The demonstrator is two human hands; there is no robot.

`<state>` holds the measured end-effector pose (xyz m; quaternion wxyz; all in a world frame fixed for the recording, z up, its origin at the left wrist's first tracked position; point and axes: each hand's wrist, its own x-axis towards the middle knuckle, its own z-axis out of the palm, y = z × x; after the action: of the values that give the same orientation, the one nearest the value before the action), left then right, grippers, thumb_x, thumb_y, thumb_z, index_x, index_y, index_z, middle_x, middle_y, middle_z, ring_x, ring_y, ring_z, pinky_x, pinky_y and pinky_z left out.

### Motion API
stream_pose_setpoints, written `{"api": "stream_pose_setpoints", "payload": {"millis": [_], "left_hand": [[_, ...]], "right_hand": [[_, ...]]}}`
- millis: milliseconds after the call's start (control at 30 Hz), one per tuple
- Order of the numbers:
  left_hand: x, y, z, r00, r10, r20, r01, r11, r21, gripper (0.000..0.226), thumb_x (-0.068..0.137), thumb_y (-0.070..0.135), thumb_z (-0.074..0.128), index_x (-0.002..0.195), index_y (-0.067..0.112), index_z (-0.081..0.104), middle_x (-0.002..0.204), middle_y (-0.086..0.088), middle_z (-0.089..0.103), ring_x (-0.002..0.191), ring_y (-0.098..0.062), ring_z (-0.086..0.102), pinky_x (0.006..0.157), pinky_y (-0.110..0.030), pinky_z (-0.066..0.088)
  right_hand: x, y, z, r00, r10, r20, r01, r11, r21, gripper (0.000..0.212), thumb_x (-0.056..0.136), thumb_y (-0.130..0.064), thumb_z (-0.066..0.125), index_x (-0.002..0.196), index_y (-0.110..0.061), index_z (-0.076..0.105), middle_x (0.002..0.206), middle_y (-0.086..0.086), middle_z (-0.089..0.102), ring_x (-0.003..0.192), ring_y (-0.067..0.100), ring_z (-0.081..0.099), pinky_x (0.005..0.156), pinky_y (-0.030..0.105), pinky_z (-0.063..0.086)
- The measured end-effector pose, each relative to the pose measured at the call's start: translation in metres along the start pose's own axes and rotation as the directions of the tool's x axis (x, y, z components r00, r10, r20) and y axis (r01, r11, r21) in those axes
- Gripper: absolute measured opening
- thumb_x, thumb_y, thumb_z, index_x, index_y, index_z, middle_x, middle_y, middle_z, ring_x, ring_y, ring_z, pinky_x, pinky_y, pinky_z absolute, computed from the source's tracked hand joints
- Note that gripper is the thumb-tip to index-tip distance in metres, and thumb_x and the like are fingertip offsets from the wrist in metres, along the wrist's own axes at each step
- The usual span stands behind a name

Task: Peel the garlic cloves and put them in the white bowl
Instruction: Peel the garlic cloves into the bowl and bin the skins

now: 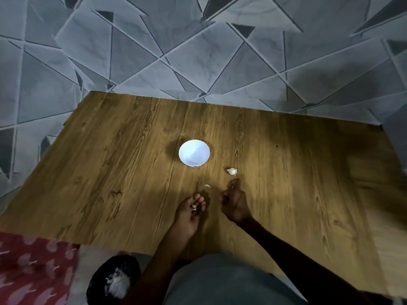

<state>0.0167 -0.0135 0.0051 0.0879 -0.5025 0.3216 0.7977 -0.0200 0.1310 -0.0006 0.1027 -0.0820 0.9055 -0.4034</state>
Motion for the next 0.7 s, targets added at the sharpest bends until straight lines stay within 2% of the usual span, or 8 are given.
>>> {"api": "stream_pose_setpoints", "payload": {"millis": [67, 133, 200, 267, 333, 500, 633, 700], "left_hand": [[-0.003, -0.007, 0.003, 0.997, -0.056, 0.043, 0.058, 0.998, -0.029, 0.027, 0.102, 0.015, 0.041, 0.090, 0.004, 0.062, 0.084, -0.013, 0.063, 0.073, -0.021, 0.064, 0.063, -0.028, 0.051], [-0.009, -0.013, 0.009, 0.990, -0.098, 0.100, 0.102, 0.994, -0.039, 0.027, 0.101, 0.015, 0.041, 0.085, 0.004, 0.060, 0.076, -0.013, 0.063, 0.061, -0.019, 0.064, 0.055, -0.026, 0.051], [-0.016, -0.016, 0.015, 0.989, -0.096, 0.109, 0.100, 0.994, -0.032, 0.027, 0.101, 0.014, 0.041, 0.086, 0.003, 0.061, 0.068, -0.012, 0.063, 0.061, -0.020, 0.060, 0.059, -0.027, 0.049], [-0.023, -0.016, 0.021, 0.987, -0.104, 0.123, 0.108, 0.994, -0.028, 0.032, 0.103, 0.015, 0.037, 0.086, 0.002, 0.062, 0.063, -0.012, 0.066, 0.060, -0.020, 0.062, 0.062, -0.026, 0.046], [-0.025, -0.017, 0.025, 0.984, -0.116, 0.132, 0.121, 0.992, -0.033, 0.035, 0.104, 0.014, 0.034, 0.084, 0.003, 0.061, 0.057, -0.010, 0.065, 0.049, -0.016, 0.062, 0.058, -0.024, 0.045], [-0.023, -0.015, 0.027, 0.982, -0.137, 0.128, 0.152, 0.982, -0.114, 0.031, 0.101, 0.012, 0.038, 0.080, 0.003, 0.059, 0.068, -0.011, 0.057, 0.062, -0.018, 0.051, 0.061, -0.024, 0.041], [-0.024, -0.017, 0.024, 0.976, -0.130, 0.174, 0.150, 0.983, -0.105, 0.024, 0.097, 0.010, 0.044, 0.077, 0.006, 0.057, 0.058, -0.007, 0.053, 0.043, -0.012, 0.054, 0.050, -0.022, 0.043], [-0.024, -0.017, 0.021, 0.975, -0.143, 0.168, 0.166, 0.978, -0.130, 0.025, 0.099, 0.011, 0.044, 0.081, 0.003, 0.060, 0.069, -0.011, 0.058, 0.048, -0.015, 0.061, 0.050, -0.021, 0.051]], "right_hand": [[-0.007, -0.013, -0.004, 0.998, -0.012, -0.056, 0.018, 0.993, 0.119, 0.035, 0.080, 0.005, 0.067, 0.080, -0.022, 0.044, 0.074, 0.012, 0.067, 0.073, 0.017, 0.063, 0.069, 0.030, 0.049], [-0.014, -0.020, -0.006, 0.999, -0.035, -0.005, 0.036, 0.982, 0.185, 0.034, 0.080, 0.001, 0.069, 0.084, -0.025, 0.047, 0.070, 0.007, 0.070, 0.070, 0.017, 0.068, 0.064, 0.031, 0.052], [-0.019, -0.023, -0.006, 0.998, -0.025, 0.059, 0.011, 0.974, 0.227, 0.022, 0.082, 0.000, 0.066, 0.089, -0.018, 0.055, 0.072, 0.002, 0.072, 0.065, 0.011, 0.069, 0.059, 0.030, 0.056], [-0.021, -0.025, -0.009, 0.997, -0.024, 0.070, 0.008, 0.976, 0.217, 0.020, 0.079, 0.003, 0.069, 0.088, -0.013, 0.061, 0.072, -0.001, 0.073, 0.067, 0.005, 0.070, 0.060, 0.029, 0.059], [-0.022, -0.026, -0.013, 0.998, -0.025, 0.065, 0.012, 0.980, 0.198, 0.019, 0.076, 0.005, 0.073, 0.084, -0.011, 0.066, 0.071, -0.004, 0.073, 0.067, 0.002, 0.069, 0.061, 0.023, 0.058], [-0.018, -0.021, -0.022, 0.996, -0.079, 0.044, 0.074, 0.993, 0.094, 0.024, 0.073, 0.004, 0.071, 0.078, -0.020, 0.071, 0.075, -0.013, 0.071, 0.072, -0.002, 0.067, 0.061, 0.011, 0.050], [-0.016, -0.016, -0.029, 0.999, -0.048, 0.011, 0.047, 0.994, 0.096, 0.019, 0.069, 0.001, 0.077, 0.076, -0.016, 0.073, 0.071, -0.011, 0.071, 0.069, 0.001, 0.067, 0.060, 0.020, 0.055], [-0.015, -0.012, -0.031, 0.999, -0.049, -0.007, 0.050, 0.993, 0.106, 0.018, 0.072, 0.001, 0.078, 0.078, -0.016, 0.075, 0.074, -0.012, 0.071, 0.069, 0.000, 0.067, 0.063, 0.018, 0.055]]}}
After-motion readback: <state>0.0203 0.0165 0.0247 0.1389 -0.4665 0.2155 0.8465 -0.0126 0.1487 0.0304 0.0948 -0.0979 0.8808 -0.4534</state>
